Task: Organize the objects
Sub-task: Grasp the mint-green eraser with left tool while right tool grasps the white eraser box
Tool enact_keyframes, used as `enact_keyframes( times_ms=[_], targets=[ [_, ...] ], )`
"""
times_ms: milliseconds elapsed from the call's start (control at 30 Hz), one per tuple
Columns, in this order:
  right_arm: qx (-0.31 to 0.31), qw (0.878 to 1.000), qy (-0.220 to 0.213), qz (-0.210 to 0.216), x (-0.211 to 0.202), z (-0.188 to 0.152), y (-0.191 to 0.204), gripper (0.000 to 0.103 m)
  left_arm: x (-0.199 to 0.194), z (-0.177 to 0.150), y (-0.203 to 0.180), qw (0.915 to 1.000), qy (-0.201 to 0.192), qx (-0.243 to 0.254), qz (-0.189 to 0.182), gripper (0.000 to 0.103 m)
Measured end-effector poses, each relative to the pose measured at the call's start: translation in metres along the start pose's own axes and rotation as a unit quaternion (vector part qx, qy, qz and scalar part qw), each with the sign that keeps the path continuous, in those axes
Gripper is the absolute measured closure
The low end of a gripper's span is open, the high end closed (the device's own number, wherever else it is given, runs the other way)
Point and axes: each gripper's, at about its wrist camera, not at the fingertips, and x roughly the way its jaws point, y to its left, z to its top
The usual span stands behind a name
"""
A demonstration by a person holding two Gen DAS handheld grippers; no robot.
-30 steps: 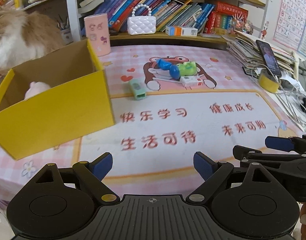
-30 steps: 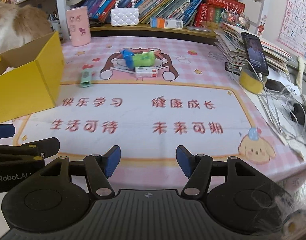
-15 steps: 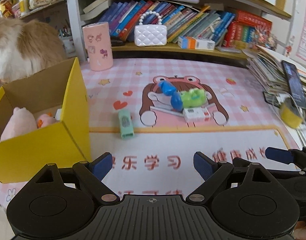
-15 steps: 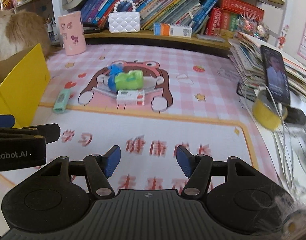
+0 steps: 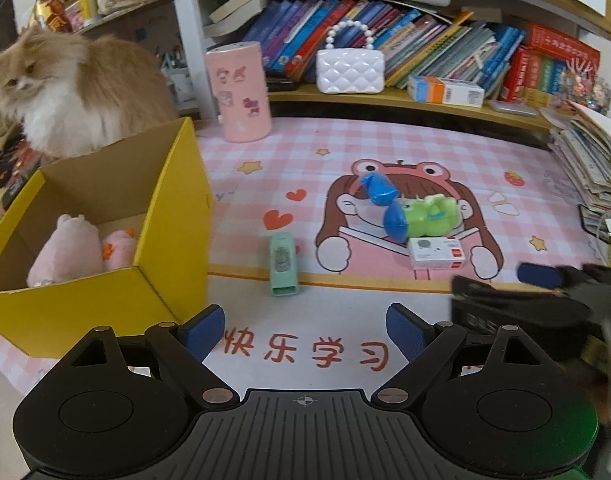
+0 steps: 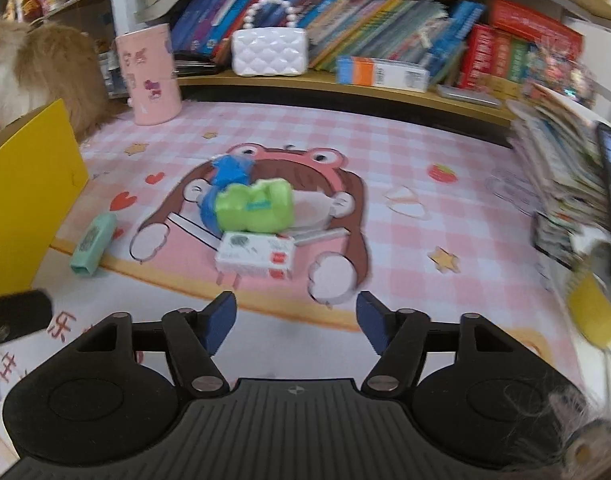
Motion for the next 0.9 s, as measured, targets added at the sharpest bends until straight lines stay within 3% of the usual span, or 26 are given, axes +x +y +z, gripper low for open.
enact_keyframes(
  times_ms=[400, 500, 667, 900],
  targets=[
    [-0.032, 0.999, 0.006, 0.03, 0.052, 0.023, 0.022, 0.039, -0.009, -0.004, 0.004, 0.9992, 0.01, -0.014, 0.037, 0.013],
    [-0.031, 0.999, 0.009, 0.031, 0.057, 0.024, 0.02, 0.051, -0.009, -0.002, 0.001, 0.9994, 0.001, -0.011, 0.034, 0.013],
    [-0.011, 0.999, -0.001, 0.037, 0.043, 0.026, 0.005, 0.052, -0.002, 0.005, -0.007, 0.9997, -0.01, -0.014, 0.017, 0.015],
    [0.009, 1.0, -0.021, 0.011, 0.005, 0.021, -0.028, 0.052, 0.027, 0.019, -0.025, 0.9997, -0.019, -0.001, 0.013, 0.032]
  ],
)
